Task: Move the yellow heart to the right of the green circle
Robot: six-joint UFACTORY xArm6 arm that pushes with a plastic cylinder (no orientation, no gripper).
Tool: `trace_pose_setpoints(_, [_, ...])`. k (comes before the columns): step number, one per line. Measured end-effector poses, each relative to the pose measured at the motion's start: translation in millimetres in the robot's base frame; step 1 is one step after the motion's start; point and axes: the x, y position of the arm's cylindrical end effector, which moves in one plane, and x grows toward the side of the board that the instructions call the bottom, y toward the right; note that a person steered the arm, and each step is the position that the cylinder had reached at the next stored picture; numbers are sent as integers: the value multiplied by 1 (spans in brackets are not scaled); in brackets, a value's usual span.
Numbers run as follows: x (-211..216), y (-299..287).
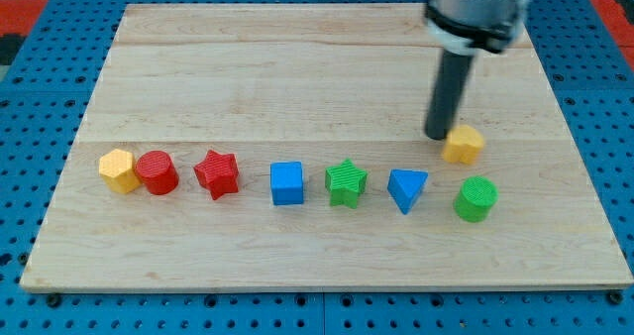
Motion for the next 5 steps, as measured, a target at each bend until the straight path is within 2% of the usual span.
trace_pose_setpoints(1, [11,29])
trace_pose_setpoints(2, [2,33])
trace_pose_setpoints(4, [51,25])
trace_pose_setpoints(5, [62,29])
